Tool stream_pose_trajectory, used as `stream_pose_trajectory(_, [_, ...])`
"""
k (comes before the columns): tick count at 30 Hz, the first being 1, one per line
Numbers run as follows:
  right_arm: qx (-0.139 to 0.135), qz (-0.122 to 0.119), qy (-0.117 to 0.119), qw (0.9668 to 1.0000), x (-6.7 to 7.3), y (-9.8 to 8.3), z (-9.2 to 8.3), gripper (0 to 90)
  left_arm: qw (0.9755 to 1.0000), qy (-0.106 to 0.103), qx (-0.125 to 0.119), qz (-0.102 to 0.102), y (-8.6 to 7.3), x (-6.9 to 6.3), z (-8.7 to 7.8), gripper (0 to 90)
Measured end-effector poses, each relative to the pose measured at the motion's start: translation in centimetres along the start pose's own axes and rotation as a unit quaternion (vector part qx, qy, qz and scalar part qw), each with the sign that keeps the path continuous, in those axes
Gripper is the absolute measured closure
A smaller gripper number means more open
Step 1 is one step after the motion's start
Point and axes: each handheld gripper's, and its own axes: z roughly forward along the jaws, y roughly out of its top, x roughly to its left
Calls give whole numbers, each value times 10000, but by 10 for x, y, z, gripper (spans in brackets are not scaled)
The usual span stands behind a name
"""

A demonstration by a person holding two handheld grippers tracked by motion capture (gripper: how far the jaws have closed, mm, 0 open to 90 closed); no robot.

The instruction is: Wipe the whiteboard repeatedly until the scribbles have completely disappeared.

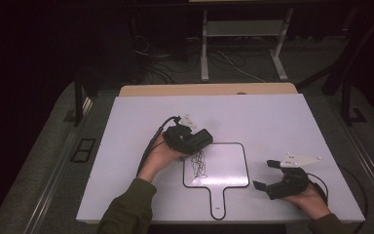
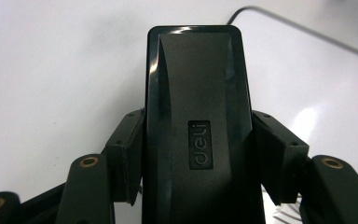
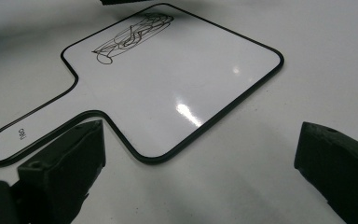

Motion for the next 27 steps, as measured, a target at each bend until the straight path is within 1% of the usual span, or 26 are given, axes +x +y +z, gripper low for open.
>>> stream_pose_trajectory(4, [-3,-4,10,10000,0,0,0,7,10000,6,77,-44,-2,0,7,391])
stream_pose_trajectory(8, [3,-10,11,10000,0,0,0,7,9998,26,173,-44,-3,0,13,390])
stream_pose_trajectory(10, [14,-2,13,10000,0,0,0,7,9996,67,251,58,-4,0,16,390])
stream_pose_trajectory(12, [19,-10,14,10000,0,0,1,7,9995,62,318,28,-4,-1,19,390])
stream_pose_trajectory(13, [21,-11,15,10000,0,0,1,7,9993,79,352,75,-4,-1,20,391])
stream_pose_trajectory(15, [21,-20,16,10000,0,0,1,7,9991,90,414,7,-5,-3,22,391])
stream_pose_trajectory(16, [21,-19,17,10000,0,0,1,7,9992,88,397,-10,-5,-3,22,391])
stream_pose_trajectory(18, [24,-14,11,10000,0,0,1,7,9991,96,420,45,-5,-3,22,391])
stream_pose_trajectory(20, [22,-17,9,10000,0,0,1,7,9991,117,403,-19,-5,-4,22,391])
stream_pose_trajectory(26, [22,-14,9,10000,0,0,0,7,9990,132,409,92,-5,-8,23,391])
stream_pose_trajectory(27, [20,-5,17,10000,0,0,0,7,9991,130,393,78,-5,-9,23,391])
